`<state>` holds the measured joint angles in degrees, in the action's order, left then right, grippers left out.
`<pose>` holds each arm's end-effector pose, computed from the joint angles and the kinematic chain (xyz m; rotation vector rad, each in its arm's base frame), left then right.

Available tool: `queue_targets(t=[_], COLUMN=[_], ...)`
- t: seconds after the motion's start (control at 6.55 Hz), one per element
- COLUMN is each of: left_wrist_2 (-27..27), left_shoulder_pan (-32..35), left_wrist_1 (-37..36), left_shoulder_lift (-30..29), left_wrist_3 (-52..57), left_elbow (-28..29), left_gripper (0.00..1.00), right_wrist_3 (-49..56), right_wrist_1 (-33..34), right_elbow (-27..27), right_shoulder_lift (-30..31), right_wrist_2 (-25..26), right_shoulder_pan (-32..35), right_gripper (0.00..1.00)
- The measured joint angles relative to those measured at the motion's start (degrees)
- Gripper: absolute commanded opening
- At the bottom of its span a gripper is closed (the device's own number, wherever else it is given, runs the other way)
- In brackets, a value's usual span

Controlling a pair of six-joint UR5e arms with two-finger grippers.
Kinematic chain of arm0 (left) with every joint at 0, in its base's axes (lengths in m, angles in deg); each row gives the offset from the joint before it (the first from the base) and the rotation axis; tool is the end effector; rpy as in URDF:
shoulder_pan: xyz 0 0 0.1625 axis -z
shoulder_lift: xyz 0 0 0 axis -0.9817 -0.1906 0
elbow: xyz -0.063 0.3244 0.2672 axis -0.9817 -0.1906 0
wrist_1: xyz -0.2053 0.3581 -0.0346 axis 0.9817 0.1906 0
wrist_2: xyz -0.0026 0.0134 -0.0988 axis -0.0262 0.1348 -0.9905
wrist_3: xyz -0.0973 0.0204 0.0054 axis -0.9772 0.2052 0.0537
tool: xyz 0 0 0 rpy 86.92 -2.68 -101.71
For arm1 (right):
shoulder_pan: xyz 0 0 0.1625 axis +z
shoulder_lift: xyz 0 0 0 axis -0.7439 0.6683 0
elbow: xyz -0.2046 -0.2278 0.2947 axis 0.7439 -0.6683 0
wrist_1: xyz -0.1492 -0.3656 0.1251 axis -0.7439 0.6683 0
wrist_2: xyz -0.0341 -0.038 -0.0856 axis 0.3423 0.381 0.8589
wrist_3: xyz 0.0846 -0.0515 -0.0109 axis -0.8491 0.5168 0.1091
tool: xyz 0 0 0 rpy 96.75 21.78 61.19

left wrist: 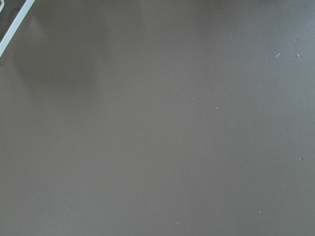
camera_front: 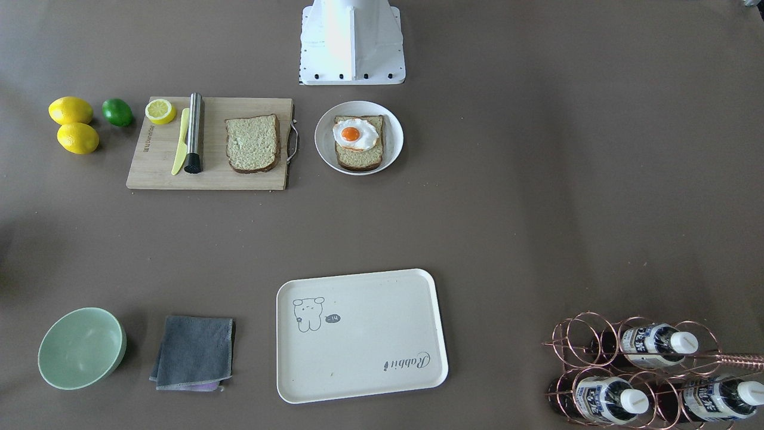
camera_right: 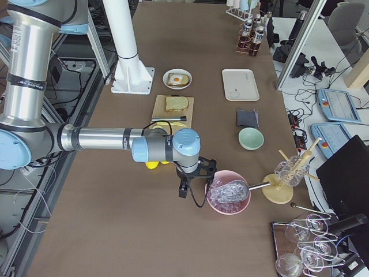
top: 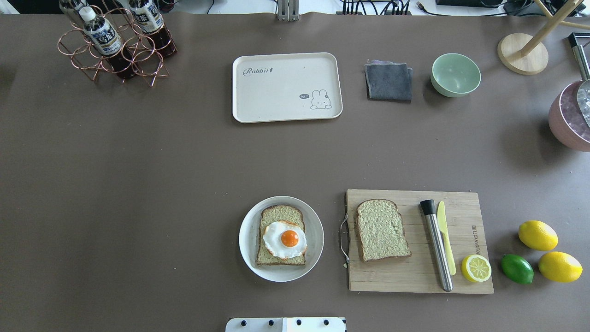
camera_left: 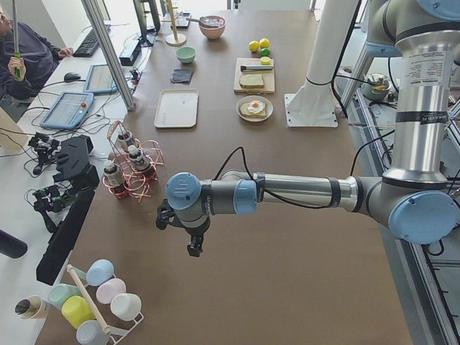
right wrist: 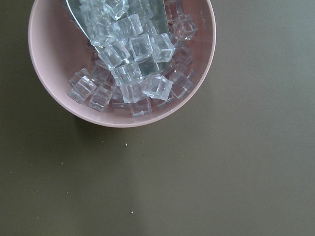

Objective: Make sandwich and place on tray

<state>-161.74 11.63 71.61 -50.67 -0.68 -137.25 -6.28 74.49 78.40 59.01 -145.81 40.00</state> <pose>-0.0639 -0.4849 0.6381 0.0315 0.8509 0.1223 0.0512 -0.4037 0.6363 -0.0419 -0.7620 0.1829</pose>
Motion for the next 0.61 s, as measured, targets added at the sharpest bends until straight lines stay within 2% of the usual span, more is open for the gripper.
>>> queue_targets(t=[0.61], left_wrist_2=[0.0], left_shoulder_pan=[-0.1], left_wrist_1=[0.4], left_shoulder_lift=[0.3], left_wrist_3=[-0.7], left_elbow=[-0.2], left_gripper=[0.97], right_wrist_3=[0.1], right_wrist_1=[-0.2], right_elbow=[-0.1], right_shoulder_lift=[0.1], right_wrist_2=[-0.2], right_shoulder_pan=[0.0], right_gripper=[1.00])
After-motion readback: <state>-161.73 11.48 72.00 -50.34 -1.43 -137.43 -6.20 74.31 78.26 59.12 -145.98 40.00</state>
